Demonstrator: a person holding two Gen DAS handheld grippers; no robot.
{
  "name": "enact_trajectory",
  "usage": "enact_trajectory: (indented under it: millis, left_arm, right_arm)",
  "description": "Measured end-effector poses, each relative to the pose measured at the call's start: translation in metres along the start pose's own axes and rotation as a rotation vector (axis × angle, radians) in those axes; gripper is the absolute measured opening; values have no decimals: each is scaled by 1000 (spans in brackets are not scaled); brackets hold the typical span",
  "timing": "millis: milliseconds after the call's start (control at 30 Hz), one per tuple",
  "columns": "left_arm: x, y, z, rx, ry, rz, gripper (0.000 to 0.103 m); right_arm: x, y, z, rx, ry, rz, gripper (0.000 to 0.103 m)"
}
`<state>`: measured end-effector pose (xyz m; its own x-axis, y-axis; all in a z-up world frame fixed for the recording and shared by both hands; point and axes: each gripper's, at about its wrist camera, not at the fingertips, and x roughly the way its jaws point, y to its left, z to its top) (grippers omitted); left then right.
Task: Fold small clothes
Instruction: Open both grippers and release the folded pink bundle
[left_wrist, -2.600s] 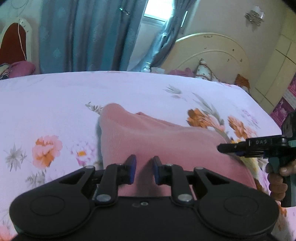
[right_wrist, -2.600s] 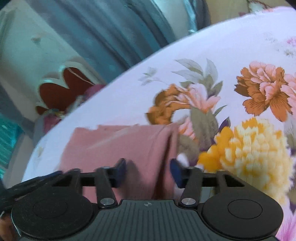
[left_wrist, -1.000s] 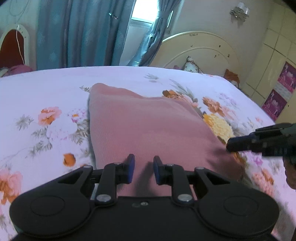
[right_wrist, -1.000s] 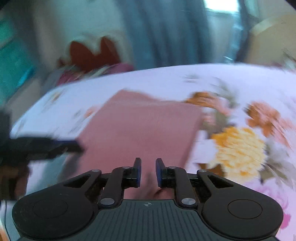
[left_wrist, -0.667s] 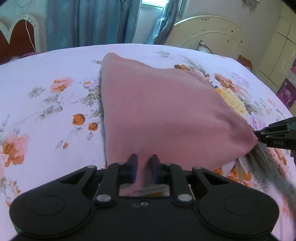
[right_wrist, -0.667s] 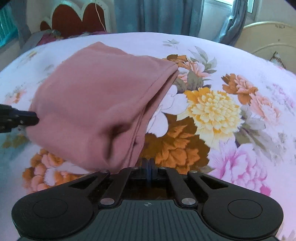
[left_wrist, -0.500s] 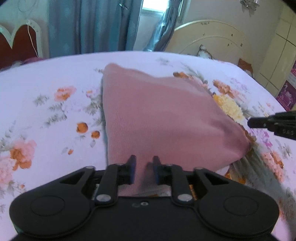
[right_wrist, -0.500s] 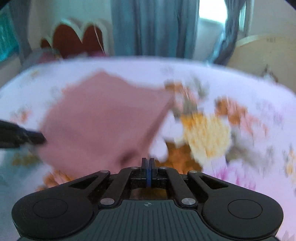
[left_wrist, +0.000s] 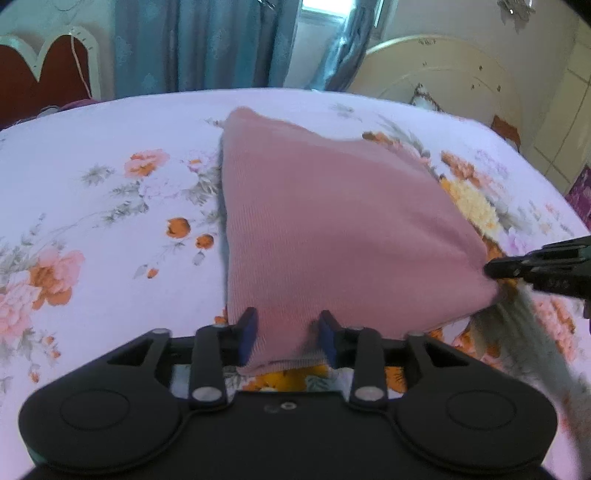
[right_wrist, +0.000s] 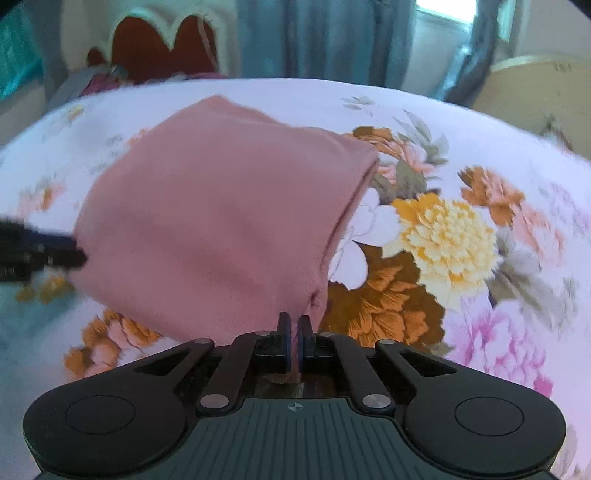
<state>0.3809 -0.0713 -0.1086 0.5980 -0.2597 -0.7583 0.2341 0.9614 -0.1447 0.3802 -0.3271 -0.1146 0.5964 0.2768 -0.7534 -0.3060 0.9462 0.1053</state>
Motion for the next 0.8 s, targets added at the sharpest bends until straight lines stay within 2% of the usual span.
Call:
enact_trajectory:
  millis: [33,67,100,133,200,267,333,400,467,533,600,633,667,700,733,800]
  left_arm:
    - [-5,0,1,-2,-25,11,84]
    - [-9,-1,1,-3,-55,35,91]
    - [-10,-1,2,-2,-73,48,88]
    - [-8,0,4,-8,-66,43,82]
    - [-1,4,5,-43,-37,29,79]
    - [9,6,4,-63,-5,35,79]
    - [26,7,2,-55,86,59,81]
    - [23,7,2,-55,72,58,80]
    - [14,10,5,-61,38,51,84]
    - [9,17,9,-94,1,46,94]
    - [9,24,15,-131,-13,36,96]
    - [11,27,19,-143,-15,35,96]
    - [14,30,24,-155,-14,33,96]
    - [17,31,28,-159,-12,26,96]
    - [21,31,34,-160,-5,20,96]
    - [30,33,43,-151,14,25,95]
  right_arm:
    - [-7,-2,5,5,-36,9,0]
    - [-15,-3,9,9,-63,19,0]
    - [-19,-4,12,12,-81,26,0]
    - [-20,-3,14,10,-86,32,0]
    - [-14,0,16,-2,-74,44,0]
    - [0,4,10,-23,-22,46,0]
    - [27,-2,-2,-27,80,-26,0]
    - [24,-15,-3,34,71,-10,0]
    - [9,-27,1,98,3,32,0]
    - [2,-44,6,208,-35,83,0]
    - [6,-66,12,340,-44,139,2]
    - [10,-73,15,389,-39,162,9]
    - [13,-79,19,419,-41,187,55]
    - [14,-83,22,426,-81,201,86]
    - [15,-86,27,418,-104,216,87]
    - [23,-88,35,432,-71,232,86]
